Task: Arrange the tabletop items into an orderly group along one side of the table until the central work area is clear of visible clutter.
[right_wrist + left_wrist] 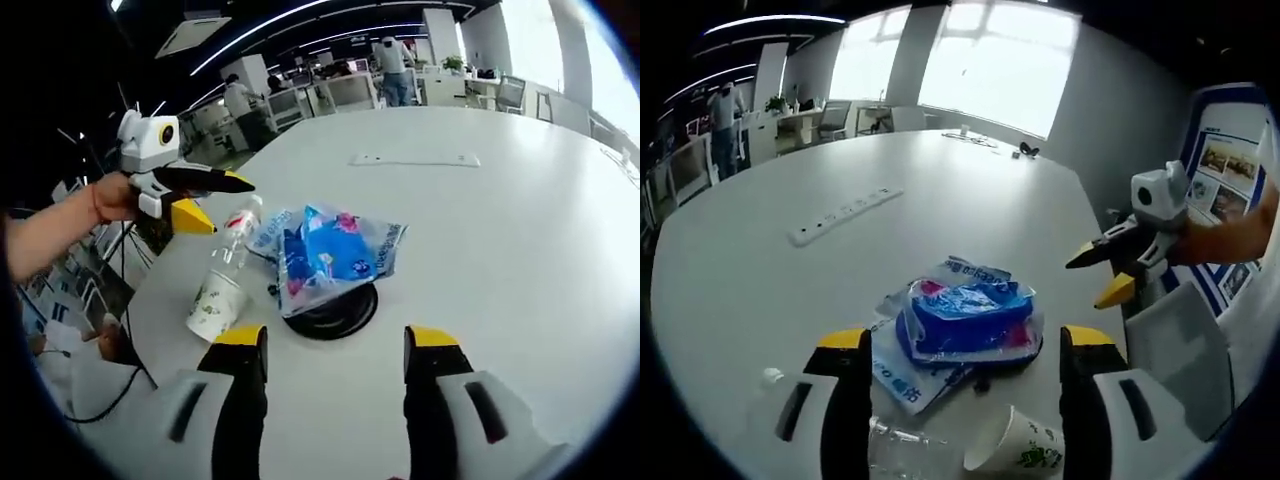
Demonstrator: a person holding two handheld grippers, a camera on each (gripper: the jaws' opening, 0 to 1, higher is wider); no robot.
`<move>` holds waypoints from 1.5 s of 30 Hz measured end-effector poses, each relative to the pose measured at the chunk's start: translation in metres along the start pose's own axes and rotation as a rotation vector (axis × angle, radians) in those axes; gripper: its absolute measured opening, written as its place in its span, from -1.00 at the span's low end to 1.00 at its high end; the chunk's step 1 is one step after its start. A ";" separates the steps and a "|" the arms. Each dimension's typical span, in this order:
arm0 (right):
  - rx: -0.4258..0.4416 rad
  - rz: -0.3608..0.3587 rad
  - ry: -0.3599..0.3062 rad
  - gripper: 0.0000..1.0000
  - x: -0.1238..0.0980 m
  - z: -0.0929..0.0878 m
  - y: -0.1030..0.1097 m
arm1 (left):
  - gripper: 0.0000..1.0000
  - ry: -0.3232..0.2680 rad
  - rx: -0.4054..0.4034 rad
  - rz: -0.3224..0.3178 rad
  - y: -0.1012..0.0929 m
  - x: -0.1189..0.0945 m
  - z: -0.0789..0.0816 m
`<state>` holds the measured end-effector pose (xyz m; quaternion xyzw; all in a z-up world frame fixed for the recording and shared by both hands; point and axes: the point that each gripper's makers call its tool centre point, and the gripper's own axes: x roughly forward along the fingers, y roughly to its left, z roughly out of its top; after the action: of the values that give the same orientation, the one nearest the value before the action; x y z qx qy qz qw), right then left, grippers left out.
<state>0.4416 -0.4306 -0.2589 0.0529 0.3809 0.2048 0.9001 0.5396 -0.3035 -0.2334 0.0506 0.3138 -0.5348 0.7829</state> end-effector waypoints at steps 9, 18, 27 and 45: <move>0.018 -0.023 0.000 -0.01 0.009 0.002 0.002 | 0.49 0.014 0.010 -0.008 0.005 0.012 0.002; 0.039 -0.034 0.012 -0.05 0.020 0.000 0.005 | 0.38 0.043 0.016 0.000 0.013 0.021 -0.002; 0.051 -0.042 0.021 -0.12 0.031 0.000 0.011 | 0.34 0.077 0.039 0.003 0.017 0.029 -0.007; 0.169 -0.045 0.019 -0.19 0.050 0.008 0.019 | 0.22 0.131 0.071 0.017 0.025 0.039 -0.011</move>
<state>0.4722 -0.3920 -0.2819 0.1184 0.4064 0.1520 0.8932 0.5657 -0.3201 -0.2700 0.1157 0.3448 -0.5345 0.7629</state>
